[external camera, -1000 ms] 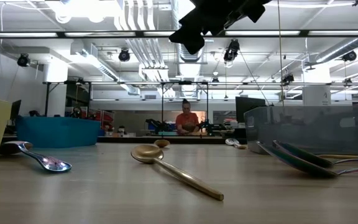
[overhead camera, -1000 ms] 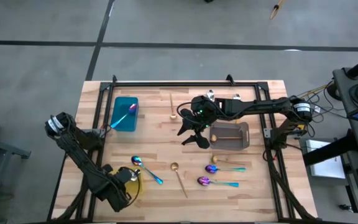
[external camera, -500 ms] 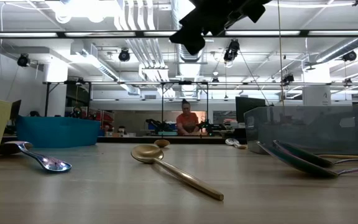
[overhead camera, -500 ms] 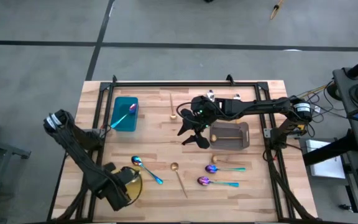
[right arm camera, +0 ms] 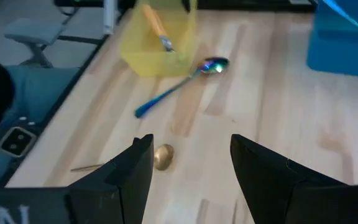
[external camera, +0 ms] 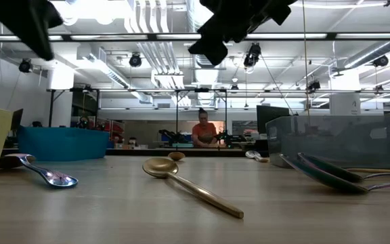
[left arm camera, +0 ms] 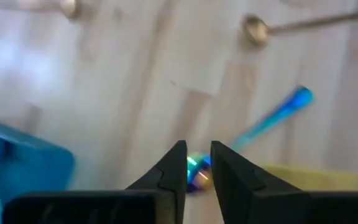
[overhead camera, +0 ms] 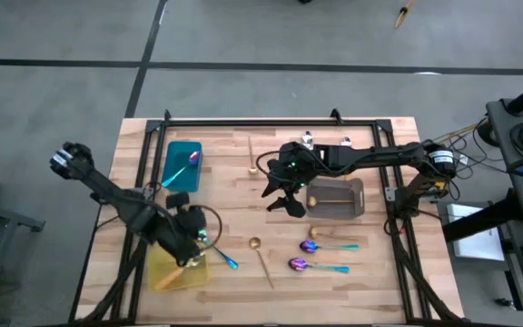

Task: Sort silverware by color (type)
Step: Put the gold spoon into the black bin

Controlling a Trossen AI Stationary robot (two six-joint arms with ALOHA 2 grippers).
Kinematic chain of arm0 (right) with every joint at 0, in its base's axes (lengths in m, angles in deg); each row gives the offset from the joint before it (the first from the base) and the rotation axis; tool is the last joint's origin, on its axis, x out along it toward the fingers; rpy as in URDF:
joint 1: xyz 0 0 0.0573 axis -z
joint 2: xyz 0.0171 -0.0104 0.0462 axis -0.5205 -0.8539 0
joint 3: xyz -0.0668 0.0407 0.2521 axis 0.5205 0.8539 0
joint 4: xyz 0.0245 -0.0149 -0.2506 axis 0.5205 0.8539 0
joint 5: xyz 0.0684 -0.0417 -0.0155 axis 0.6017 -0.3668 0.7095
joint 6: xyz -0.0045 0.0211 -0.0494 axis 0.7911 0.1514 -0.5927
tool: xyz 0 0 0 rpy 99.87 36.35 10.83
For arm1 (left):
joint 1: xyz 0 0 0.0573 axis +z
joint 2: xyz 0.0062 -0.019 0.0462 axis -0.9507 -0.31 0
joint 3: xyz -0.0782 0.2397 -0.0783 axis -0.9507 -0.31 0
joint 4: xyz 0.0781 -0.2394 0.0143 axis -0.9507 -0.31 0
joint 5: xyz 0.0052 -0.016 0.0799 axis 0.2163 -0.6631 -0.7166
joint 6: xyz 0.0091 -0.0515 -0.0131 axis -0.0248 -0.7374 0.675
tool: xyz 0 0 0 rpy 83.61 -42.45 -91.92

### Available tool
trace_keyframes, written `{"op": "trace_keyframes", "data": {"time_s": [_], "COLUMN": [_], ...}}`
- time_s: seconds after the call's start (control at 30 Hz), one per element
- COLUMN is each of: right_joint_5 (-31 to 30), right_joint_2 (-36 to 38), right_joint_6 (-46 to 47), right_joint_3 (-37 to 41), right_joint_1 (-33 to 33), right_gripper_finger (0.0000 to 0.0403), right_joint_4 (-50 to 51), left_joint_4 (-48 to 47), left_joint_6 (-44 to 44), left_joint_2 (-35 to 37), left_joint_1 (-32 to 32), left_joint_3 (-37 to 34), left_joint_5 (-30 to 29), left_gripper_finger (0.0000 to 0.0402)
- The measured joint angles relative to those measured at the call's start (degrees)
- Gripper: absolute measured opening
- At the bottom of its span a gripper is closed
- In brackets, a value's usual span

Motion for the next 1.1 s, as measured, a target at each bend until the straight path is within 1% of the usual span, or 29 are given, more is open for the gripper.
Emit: {"op": "trace_keyframes", "data": {"time_s": [0.07, 0.13, 0.27, 0.37, 0.43, 0.63, 0.8, 0.93, 1.1], "right_joint_5": [-2.63, -6.65, -16.65, -24.57, -27.25, -28.31, -28.38, -28.50, -28.32], "right_joint_2": [0.00, 0.00, 0.00, 0.00, 0.00, -0.02, -0.72, -2.21, -4.54], "right_joint_6": [1.59, 3.47, 8.15, 11.33, 13.58, 21.48, 27.97, 31.11, 33.63], "right_joint_3": [0.52, 0.97, 1.07, 0.68, -0.14, -2.86, -5.11, -6.44, -8.35], "right_joint_1": [0.00, 0.00, 0.04, 0.18, 0.66, 3.81, 7.13, 8.97, 9.89], "right_gripper_finger": [0.0203, 0.0203, 0.0203, 0.0203, 0.0203, 0.0203, 0.0203, 0.0203, 0.0203], "right_joint_4": [0.05, 0.09, 0.05, 0.55, 1.17, 3.36, 6.15, 9.61, 15.33], "left_joint_4": [2.33, 5.88, 15.32, 23.33, 28.76, 44.67, 54.05, 59.13, 61.52], "left_joint_6": [3.90, 8.36, 18.61, 27.85, 34.76, 54.29, 65.70, 70.84, 73.10], "left_joint_2": [3.13, 6.48, 12.70, 16.48, 18.43, 22.31, 23.17, 23.01, 22.80], "left_joint_1": [1.53, 3.38, 8.42, 13.43, 17.01, 28.51, 37.60, 43.89, 50.57], "left_joint_3": [-2.63, -5.87, -12.98, -17.51, -19.72, -24.05, -25.21, -24.86, -24.86], "left_joint_5": [-2.56, -3.62, -4.38, -4.77, -4.76, -4.03, -0.23, 0.29, 0.31], "left_gripper_finger": [0.0040, 0.0029, 0.0007, 0.0002, 0.0003, 0.0004, 0.0004, 0.0004, 0.0004]}}
